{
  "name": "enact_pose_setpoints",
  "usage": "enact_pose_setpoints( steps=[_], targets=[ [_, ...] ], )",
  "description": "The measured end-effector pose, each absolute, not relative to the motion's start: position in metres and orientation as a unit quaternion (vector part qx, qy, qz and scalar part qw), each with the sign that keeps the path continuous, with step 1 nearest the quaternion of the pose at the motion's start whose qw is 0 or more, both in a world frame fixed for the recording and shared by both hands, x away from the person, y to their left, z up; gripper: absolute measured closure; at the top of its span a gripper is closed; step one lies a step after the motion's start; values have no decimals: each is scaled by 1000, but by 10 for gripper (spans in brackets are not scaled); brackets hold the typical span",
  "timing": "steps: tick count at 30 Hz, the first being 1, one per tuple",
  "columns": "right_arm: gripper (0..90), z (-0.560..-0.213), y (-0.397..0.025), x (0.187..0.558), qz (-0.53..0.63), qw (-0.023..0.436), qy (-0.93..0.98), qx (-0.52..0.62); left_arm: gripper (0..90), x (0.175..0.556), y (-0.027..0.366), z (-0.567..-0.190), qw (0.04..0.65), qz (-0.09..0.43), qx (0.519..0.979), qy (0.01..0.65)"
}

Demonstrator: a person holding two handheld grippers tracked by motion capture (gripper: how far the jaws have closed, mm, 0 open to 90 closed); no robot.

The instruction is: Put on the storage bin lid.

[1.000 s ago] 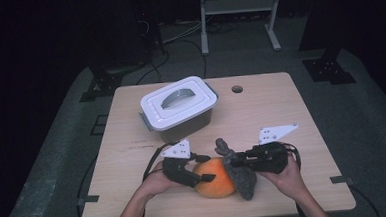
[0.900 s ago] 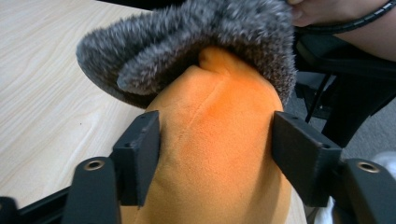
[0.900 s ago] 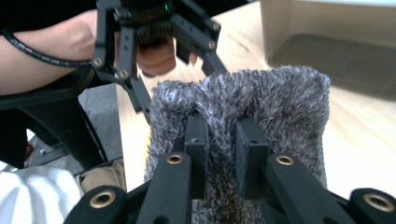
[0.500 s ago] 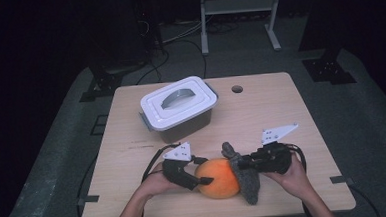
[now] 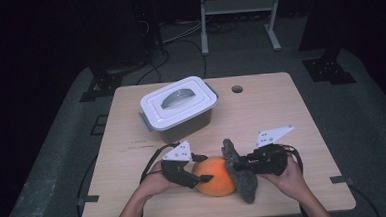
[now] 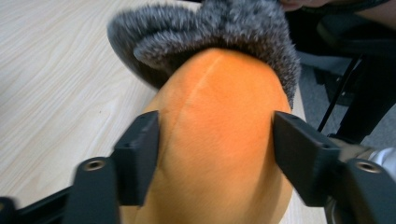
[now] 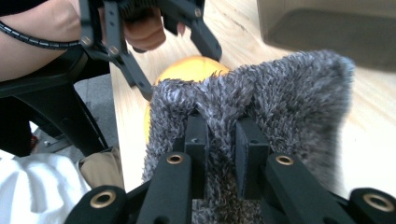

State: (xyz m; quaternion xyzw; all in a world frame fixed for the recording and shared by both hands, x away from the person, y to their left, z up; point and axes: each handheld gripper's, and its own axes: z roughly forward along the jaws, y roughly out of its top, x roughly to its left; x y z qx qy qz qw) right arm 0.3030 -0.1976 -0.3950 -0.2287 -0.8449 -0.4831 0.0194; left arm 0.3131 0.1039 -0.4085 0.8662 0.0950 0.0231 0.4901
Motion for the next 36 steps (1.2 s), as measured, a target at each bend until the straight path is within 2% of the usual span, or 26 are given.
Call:
enact_pose_setpoints(
  steps=[3, 6, 8, 12, 14, 18, 21, 22, 27, 31, 36],
  targets=[
    [769, -397, -203, 303, -475, 17, -848, -234, 165, 317, 104, -412, 479, 20, 870, 118],
    [769, -399, -208, 305, -476, 16, -846, -240, 162, 318, 105, -417, 476, 5, 871, 117],
    [769, -400, -210, 306, -473, 15, -846, -244, 189, 317, 106, -416, 478, -1, 872, 102],
    [766, -401, -217, 309, -467, 12, -846, -257, 312, 314, 112, -412, 487, -17, 870, 78],
    [766, -402, -219, 310, -467, 17, -845, -258, 315, 316, 113, -413, 491, -19, 867, 83],
    [766, -403, -220, 310, -465, 21, -848, -254, 171, 322, 112, -419, 481, -22, 868, 120],
    [766, -405, -221, 311, -469, 32, -845, -256, 145, 324, 109, -426, 482, -46, 866, 128],
    [766, -406, -222, 311, -470, 36, -843, -257, 156, 325, 108, -427, 478, -54, 868, 122],
    [770, -400, -219, 308, -472, 27, -844, -253, 386, 320, 111, -419, 477, -31, 873, 101],
    [780, -385, -218, 303, -499, -3, -831, -245, 427, 316, 116, -404, 488, -2, 868, 90],
    [780, -385, -199, 300, -488, 2, -844, -221, 442, 312, 116, -395, 488, 13, 869, 79]
  ],
)
